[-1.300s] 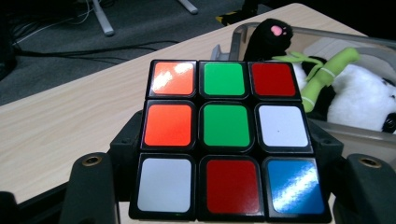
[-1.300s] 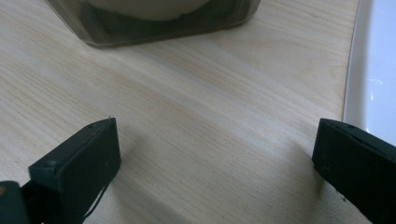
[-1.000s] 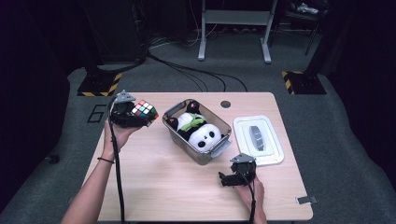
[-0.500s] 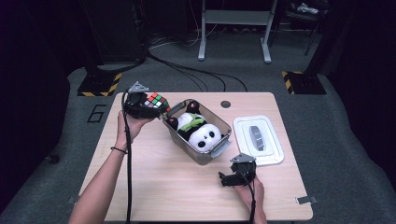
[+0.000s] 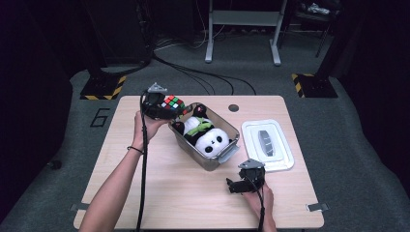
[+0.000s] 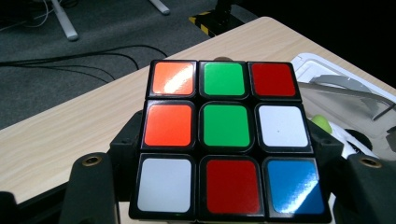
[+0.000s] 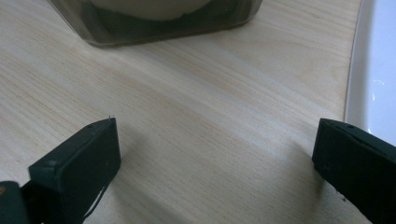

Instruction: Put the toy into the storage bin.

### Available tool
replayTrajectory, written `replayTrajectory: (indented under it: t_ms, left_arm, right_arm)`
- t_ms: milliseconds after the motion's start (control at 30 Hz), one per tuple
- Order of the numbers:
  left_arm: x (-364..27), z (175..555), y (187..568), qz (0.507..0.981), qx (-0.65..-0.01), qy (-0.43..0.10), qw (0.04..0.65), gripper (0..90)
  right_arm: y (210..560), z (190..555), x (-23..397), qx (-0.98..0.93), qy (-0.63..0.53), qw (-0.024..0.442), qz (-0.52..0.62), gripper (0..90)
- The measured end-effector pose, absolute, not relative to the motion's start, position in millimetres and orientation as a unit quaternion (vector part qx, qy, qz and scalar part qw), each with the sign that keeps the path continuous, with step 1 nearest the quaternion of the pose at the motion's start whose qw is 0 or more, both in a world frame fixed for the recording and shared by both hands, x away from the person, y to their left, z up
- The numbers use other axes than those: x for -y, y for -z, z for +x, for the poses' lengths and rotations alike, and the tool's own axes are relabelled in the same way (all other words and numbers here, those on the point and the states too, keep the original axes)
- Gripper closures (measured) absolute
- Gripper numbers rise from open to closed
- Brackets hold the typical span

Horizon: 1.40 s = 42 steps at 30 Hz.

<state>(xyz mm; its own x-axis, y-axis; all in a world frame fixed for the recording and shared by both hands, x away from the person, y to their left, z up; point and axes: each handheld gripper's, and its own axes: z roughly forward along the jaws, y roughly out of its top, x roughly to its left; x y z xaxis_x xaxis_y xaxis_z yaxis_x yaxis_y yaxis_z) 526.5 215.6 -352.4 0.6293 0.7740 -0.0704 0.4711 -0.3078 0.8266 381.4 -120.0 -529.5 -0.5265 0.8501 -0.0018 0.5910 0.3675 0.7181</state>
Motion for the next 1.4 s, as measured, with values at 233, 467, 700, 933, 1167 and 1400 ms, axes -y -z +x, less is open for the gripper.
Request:
replayTrajectory:
  t_ms: [233, 467, 700, 933, 1167, 1400]
  left_arm:
    - [-203.3, 533.4, 361.3, 0.794, -0.393, -0.164, 0.434, 33.8]
    - [-190.7, 541.6, 368.9, 0.804, -0.389, -0.156, 0.422, 33.8]
    - [-178.0, 549.3, 379.2, 0.813, -0.393, -0.16, 0.399, 33.8]
    - [-167.4, 553.9, 384.0, 0.826, -0.387, -0.178, 0.369, 33.7]
    - [-166.2, 558.9, 391.4, 0.829, -0.388, -0.182, 0.36, 30.4]
    - [-173.0, 551.5, 383.0, 0.822, -0.385, -0.199, 0.369, 28.7]
  right_arm:
    - [529.4, 381.3, 120.0, -0.804, -0.34, 0.19, 0.448, 0.4]
    - [529.4, 381.3, 120.0, -0.805, -0.34, 0.19, 0.447, 0.4]
    - [529.5, 381.3, 120.1, -0.806, -0.34, 0.191, 0.446, 0.4]
    - [529.3, 380.6, 119.4, -0.804, -0.338, 0.189, 0.451, 0.4]
    - [529.3, 380.3, 118.9, -0.802, -0.34, 0.188, 0.454, 0.5]
    - [529.3, 380.3, 118.8, -0.802, -0.34, 0.188, 0.453, 0.5]
